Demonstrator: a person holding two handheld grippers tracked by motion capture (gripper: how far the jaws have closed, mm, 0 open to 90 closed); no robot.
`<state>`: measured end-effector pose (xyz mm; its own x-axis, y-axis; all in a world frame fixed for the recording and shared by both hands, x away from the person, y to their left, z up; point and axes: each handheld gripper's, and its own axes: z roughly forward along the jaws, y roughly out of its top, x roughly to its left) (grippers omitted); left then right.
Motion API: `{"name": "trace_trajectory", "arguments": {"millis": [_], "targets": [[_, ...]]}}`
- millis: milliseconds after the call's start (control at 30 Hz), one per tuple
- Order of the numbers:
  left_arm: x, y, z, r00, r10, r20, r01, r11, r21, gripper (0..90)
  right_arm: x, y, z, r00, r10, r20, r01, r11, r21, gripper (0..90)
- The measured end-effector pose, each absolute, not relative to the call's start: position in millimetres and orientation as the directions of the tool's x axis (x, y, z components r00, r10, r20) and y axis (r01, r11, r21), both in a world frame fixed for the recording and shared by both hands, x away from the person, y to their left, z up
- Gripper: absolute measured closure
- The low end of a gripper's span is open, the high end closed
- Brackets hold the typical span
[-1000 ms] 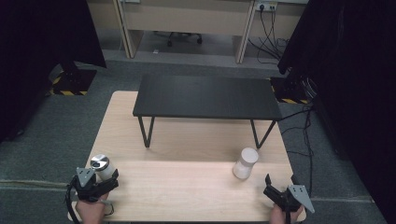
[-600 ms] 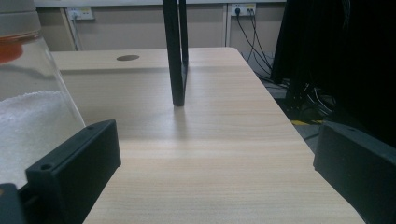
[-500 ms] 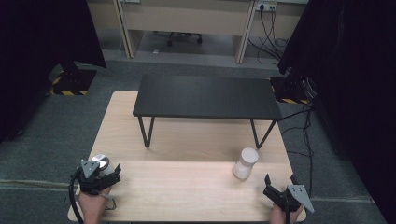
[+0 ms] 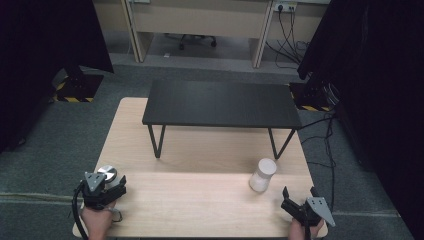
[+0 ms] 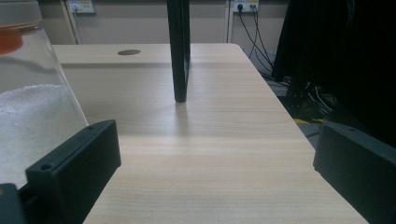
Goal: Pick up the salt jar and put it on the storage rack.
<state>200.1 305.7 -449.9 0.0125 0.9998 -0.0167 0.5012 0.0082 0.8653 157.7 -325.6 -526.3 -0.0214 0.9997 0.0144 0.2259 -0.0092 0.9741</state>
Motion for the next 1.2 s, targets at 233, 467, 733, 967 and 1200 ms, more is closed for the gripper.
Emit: {"name": "trace_trajectory", "arguments": {"millis": [233, 467, 733, 967, 1200], "targets": [[198.1, 308.3, -449.4, 0.016, 0.999, -0.032, 0.501, 0.019, 0.865, 21.5, 158.0, -325.0, -525.7, -0.022, 1.0, 0.006, 0.23, -0.001, 0.973, 0.8], [194.0, 306.6, -450.0, 0.014, 1.0, -0.01, 0.49, 0.002, 0.872, 28.2, 158.1, -324.8, -525.6, -0.025, 1.0, 0.003, 0.231, 0.003, 0.973, 0.8], [193.5, 307.9, -449.6, 0.02, 1.0, -0.006, 0.49, -0.004, 0.872, 30.2, 157.0, -324.7, -526.9, -0.023, 1.0, 0.006, 0.222, -0.001, 0.975, 0.8], [192.7, 311.1, -451.1, 0.03, 1.0, -0.01, 0.484, -0.006, 0.875, 30.5, 156.5, -325.2, -527.5, -0.026, 1.0, 0.005, 0.218, 0.001, 0.976, 0.8], [193.0, 312.6, -450.7, 0.037, 0.999, -0.012, 0.484, -0.008, 0.875, 30.6, 156.2, -325.1, -527.7, -0.024, 1.0, 0.007, 0.216, -0.001, 0.976, 0.8]]}}
